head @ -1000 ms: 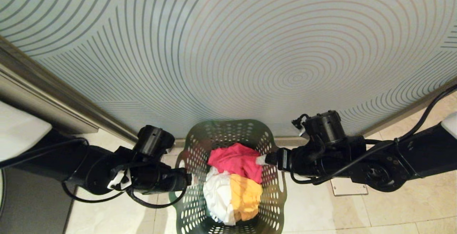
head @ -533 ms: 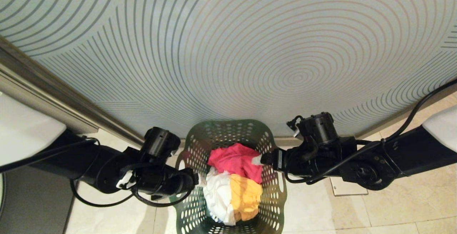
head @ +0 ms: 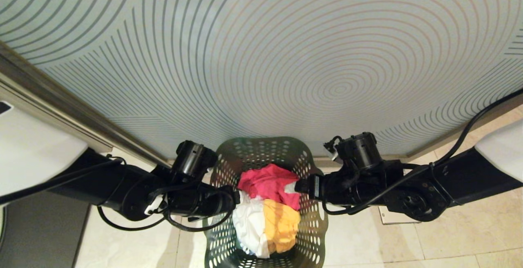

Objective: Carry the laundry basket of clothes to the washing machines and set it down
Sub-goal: Pick up the clothes basket and put it beside the washing machine

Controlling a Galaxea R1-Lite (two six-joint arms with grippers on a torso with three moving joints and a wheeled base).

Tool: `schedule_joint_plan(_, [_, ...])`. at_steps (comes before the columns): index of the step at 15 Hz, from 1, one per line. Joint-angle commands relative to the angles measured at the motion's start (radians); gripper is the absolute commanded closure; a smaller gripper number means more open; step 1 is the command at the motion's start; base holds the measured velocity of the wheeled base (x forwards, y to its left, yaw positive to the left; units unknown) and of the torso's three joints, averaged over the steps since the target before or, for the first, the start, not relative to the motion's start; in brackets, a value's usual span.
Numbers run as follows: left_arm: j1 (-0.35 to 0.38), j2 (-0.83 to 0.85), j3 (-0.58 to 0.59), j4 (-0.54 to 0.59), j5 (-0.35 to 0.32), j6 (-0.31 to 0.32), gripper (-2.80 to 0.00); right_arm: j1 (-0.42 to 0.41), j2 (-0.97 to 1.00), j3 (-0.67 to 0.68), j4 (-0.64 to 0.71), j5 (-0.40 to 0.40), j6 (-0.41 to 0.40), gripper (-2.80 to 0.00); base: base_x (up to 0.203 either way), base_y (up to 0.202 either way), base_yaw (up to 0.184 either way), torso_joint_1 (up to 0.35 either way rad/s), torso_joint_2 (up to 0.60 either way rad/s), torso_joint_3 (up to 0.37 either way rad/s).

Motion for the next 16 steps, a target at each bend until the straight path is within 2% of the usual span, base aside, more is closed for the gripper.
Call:
schedule_joint_plan(1, [-0.002, 0.003, 0.004, -0.003, -0.005, -0.006, -2.80, 0.002, 0.008, -0.001, -0.004, 0.002, 0.003, -2.80, 0.000, 0.000, 0.000, 0.000, 0.00, 0.000])
schedule_joint_plan(4, [-0.004, 0.036, -0.007, -0.030, -0.063, -0.057, -2.80, 0.008, 0.066, -0.002, -0.046, -0.001, 0.001, -2.80, 0.000, 0.000, 0.000, 0.000, 0.00, 0.000])
schedule_joint_plan(8, [-0.005, 0.114, -0.020, -0.054, -0.044, -0.056, -2.80, 0.008, 0.175, -0.013, -0.163, -0.080, 0.002, -2.80, 0.000, 0.000, 0.000, 0.000, 0.00, 0.000])
schedule_joint_plan(12, [-0.007, 0.138, -0.048, -0.053, -0.028, -0.055, -2.80, 0.008, 0.185, -0.016, -0.188, -0.088, -0.001, -2.80, 0.000, 0.000, 0.000, 0.000, 0.00, 0.000])
schedule_joint_plan(13, [-0.011, 0.138, -0.054, -0.053, -0.027, -0.055, -2.80, 0.008, 0.183, -0.016, -0.188, -0.090, -0.003, 0.00, 0.000, 0.000, 0.000, 0.000, 0.00, 0.000])
schedule_joint_plan(16, [-0.016, 0.139, -0.060, -0.053, -0.005, -0.055, -2.80, 0.007, 0.182, -0.030, -0.183, -0.093, -0.001, 0.00, 0.000, 0.000, 0.000, 0.000, 0.00, 0.000])
